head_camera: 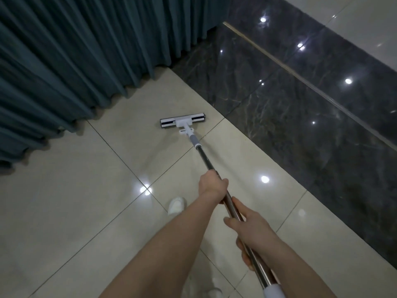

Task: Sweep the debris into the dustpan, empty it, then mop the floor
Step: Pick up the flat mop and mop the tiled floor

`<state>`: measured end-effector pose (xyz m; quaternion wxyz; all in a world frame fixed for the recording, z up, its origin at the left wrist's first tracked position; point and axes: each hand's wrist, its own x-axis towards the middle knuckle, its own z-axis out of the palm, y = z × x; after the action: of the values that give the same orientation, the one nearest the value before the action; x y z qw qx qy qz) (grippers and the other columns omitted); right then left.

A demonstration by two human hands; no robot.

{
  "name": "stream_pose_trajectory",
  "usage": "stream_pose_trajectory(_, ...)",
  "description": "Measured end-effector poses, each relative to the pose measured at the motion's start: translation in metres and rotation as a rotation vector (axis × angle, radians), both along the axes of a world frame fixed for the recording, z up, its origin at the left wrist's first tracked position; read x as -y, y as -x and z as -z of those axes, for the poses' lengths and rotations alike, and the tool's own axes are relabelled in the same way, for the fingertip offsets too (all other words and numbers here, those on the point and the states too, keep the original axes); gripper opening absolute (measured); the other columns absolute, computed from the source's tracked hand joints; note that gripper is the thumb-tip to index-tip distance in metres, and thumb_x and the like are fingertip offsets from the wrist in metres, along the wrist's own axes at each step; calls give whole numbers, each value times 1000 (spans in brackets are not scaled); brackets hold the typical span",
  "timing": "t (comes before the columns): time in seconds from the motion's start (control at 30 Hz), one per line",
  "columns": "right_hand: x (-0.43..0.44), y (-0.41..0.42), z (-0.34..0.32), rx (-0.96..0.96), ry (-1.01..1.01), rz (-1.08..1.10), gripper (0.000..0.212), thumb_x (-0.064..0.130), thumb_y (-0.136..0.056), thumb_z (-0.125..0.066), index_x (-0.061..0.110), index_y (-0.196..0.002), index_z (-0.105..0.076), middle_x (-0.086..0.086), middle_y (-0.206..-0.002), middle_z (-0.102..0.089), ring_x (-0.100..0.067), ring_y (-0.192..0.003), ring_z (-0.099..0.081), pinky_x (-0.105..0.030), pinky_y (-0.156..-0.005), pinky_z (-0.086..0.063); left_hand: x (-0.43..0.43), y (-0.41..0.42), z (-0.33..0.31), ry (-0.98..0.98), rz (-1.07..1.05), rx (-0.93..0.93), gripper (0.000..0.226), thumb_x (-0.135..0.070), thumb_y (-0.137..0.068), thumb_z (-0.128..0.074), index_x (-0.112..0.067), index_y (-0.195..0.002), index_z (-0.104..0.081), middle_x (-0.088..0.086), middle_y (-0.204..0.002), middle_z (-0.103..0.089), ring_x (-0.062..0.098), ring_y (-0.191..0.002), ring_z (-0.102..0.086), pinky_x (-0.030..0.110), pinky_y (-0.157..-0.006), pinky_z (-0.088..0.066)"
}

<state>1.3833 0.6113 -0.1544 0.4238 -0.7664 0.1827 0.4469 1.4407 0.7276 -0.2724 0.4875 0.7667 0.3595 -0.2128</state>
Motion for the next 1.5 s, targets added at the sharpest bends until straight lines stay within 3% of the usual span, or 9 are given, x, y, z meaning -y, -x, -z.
stream_pose_trajectory(0.2,-75,-134,37,-24,-20,24,55,28,-95,-55,59,-136,-35,-12,-59,-45,-19,-31,-42,-23,-35,-41,-76,-138,24,-12,26,7,11,-17,-81,-58,-9,-74,-55,13,-80,-65,28,-60,-66,34,-42,-56)
stream_pose_trajectory(0.33,-139,-228,68,-12,-45,-2,29,26,-95,-53,55,-101,-50,-11,-63,-46,-19,-37,-43,-22,-39,-41,-141,-235,51,-76,42,22,12,-21,-83,-62,-9,-84,-58,10,-84,-66,25,-64,-64,28,-42,-53)
stream_pose_trajectory(0.4,-172,-269,91,-8,-61,-33,23,24,-95,-52,43,-107,-55,-11,-70,-47,-20,-42,-46,-23,-39,-43,-174,-276,64,-70,7,35,13,-22,-84,-64,-10,-86,-58,13,-88,-67,29,-74,-67,37,-57,-59)
stream_pose_trajectory(0.6,-229,-307,130,-20,-90,-66,38,16,-96,-47,37,-128,-47,-13,-85,-52,-23,-51,-52,-26,-38,-46,-226,-313,88,-27,-48,-3,19,-19,-85,-63,-9,-100,-60,14,-94,-67,26,-72,-66,37,-51,-58)
stream_pose_trajectory(0.77,-194,-251,132,44,-33,-135,58,15,-96,-42,51,-140,-30,-12,-84,-52,-24,-48,-52,-28,-39,-49,-194,-262,97,-23,-42,-19,16,-19,-84,-61,-14,-99,-58,16,-97,-66,31,-80,-67,43,-53,-59)
stream_pose_trajectory(0.9,-142,-204,120,81,22,-236,66,18,-93,-44,51,-146,-20,-7,-83,-52,-24,-61,-53,-43,-67,-58,-145,-212,89,-35,-12,-35,16,-19,-84,-60,-11,-98,-57,18,-96,-65,35,-82,-68,51,-55,-59)
stream_pose_trajectory(1.03,-81,-147,99,64,32,-264,73,9,-90,-45,51,-145,-22,-13,-89,-54,-26,-49,-53,-28,-41,-48,-88,-149,73,-70,22,-59,21,-21,-84,-59,-8,-101,-57,16,-99,-64,35,-87,-66,49,-63,-60)
stream_pose_trajectory(1.33,96,48,40,45,114,-532,84,-1,-89,-36,55,-146,-13,-5,-90,-50,-22,-46,-57,-22,-34,-44,86,72,30,-33,-59,-84,30,-26,-84,-60,-9,-108,-54,14,-107,-63,33,-98,-62,41,-81,-55)
stream_pose_trajectory(1.5,189,131,1,65,212,-673,88,0,-82,-40,51,-149,-13,1,-98,-53,-21,-79,-65,-23,-60,-53,180,166,-4,85,-111,-150,33,-24,-88,-58,-10,-111,-37,11,-98,-53,28,-82,-57,34,-54,-51)
